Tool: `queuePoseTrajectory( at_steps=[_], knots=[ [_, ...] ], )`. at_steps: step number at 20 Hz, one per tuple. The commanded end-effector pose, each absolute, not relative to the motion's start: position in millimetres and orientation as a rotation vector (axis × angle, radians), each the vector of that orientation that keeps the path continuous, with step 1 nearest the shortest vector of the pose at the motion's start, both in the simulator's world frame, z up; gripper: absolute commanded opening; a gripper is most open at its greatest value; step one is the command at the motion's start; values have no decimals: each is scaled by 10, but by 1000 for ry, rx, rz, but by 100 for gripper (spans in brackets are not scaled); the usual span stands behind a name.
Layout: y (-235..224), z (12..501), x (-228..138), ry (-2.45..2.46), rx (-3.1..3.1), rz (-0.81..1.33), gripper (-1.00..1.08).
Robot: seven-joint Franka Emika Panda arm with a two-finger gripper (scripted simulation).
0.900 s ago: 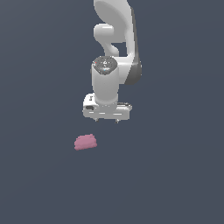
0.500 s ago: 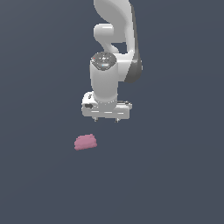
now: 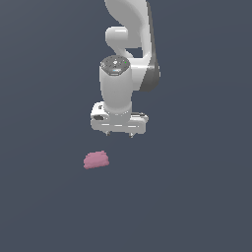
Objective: Pick up the object and move it to a goal position.
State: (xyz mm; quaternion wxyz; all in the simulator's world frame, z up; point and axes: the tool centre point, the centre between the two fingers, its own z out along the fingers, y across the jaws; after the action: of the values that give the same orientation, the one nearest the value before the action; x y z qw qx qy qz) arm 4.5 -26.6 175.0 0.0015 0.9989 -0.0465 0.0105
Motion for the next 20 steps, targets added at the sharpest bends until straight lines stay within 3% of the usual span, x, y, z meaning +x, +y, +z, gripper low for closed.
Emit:
queuePoseTrajectory(
  at_steps=[1,20],
  knots=[
    [-286,1732,55,-181,3135,32,100],
    [-723,1315,235,-960,3007,5,100]
  ],
)
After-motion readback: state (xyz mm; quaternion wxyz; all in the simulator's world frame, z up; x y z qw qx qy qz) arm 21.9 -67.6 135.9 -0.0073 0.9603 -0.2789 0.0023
